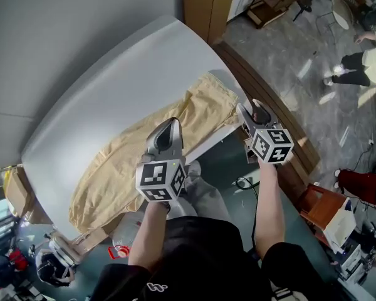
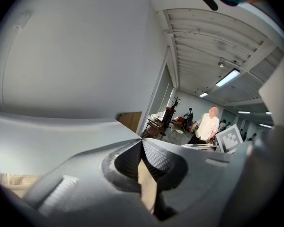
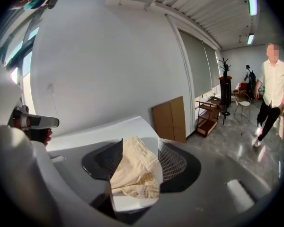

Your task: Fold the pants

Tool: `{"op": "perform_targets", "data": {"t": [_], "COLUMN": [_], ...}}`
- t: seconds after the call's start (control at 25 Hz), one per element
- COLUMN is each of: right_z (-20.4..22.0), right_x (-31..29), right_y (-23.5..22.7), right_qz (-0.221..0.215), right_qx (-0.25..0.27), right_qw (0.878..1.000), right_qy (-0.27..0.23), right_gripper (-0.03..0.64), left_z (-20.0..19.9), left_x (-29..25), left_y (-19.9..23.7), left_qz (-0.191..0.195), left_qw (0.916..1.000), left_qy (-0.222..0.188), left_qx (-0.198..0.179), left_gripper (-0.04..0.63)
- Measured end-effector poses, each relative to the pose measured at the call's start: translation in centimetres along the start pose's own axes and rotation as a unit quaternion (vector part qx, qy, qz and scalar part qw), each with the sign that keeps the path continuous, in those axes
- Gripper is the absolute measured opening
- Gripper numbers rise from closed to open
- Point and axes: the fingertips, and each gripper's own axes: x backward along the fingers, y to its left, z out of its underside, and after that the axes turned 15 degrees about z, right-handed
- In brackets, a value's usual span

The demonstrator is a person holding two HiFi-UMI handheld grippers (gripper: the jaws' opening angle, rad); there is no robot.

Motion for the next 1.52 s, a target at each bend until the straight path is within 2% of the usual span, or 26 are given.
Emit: {"op": "perform_targets", "data": {"t": [0.28, 0.56, 0.64, 0.72, 0.8, 0.92, 1.08, 1.24, 1.4, 1.52], "right_z": [6.9, 10.2, 10.7, 10.9, 10.9, 11.0, 10.7, 8.8, 6.7, 4.8], "right_x": [-4.3, -5.9, -6.0, -6.1, -6.2, -6.2, -6.1, -5.2, -4.4, -3.6], "right_y": [-1.6, -0.3, -0.3, -0.3, 0.2, 0.9, 1.1, 1.4, 2.5, 3.9], "right_qz": [0.025, 0.025, 0.038, 0.05, 0.046, 0.037, 0.037, 0.033, 0.025, 0.02], "right_qx": [-0.023, -0.026, -0.002, 0.028, 0.051, 0.056, 0.041, 0.024, 0.032, 0.057], "right_qw": [0.993, 0.983, 0.981, 0.977, 0.974, 0.974, 0.976, 0.983, 0.988, 0.991], "right_qy": [0.113, 0.178, 0.193, 0.207, 0.217, 0.217, 0.209, 0.179, 0.146, 0.12], "right_gripper": [0.288, 0.287, 0.249, 0.183, 0.152, 0.065, 0.046, 0.041, 0.04, 0.04], "left_z": [1.4, 2.3, 2.4, 2.4, 2.3, 2.4, 2.3, 1.9, 1.8, 1.4], "left_x": [-1.2, -1.6, -1.7, -1.6, -1.7, -1.6, -0.6, 0.9, 2.9, 4.9], "left_y": [1.3, 2.4, 2.5, 2.6, 2.8, 2.8, 3.6, 4.4, 5.5, 6.1], "left_qz": [-0.011, -0.019, -0.02, -0.021, -0.023, -0.023, -0.034, -0.047, -0.064, -0.076], "left_qw": [0.9997, 0.9993, 0.9993, 0.9992, 0.9991, 0.9991, 0.9988, 0.9981, 0.997, 0.9958], "left_qy": [0.016, 0.023, 0.024, 0.024, 0.024, 0.024, 0.018, 0.004, -0.006, -0.016], "left_qx": [0.012, 0.021, 0.022, 0.024, 0.026, 0.027, 0.029, 0.04, 0.044, 0.048], "left_gripper": [0.006, 0.006, 0.006, 0.006, 0.006, 0.005, 0.006, 0.006, 0.006, 0.006]}}
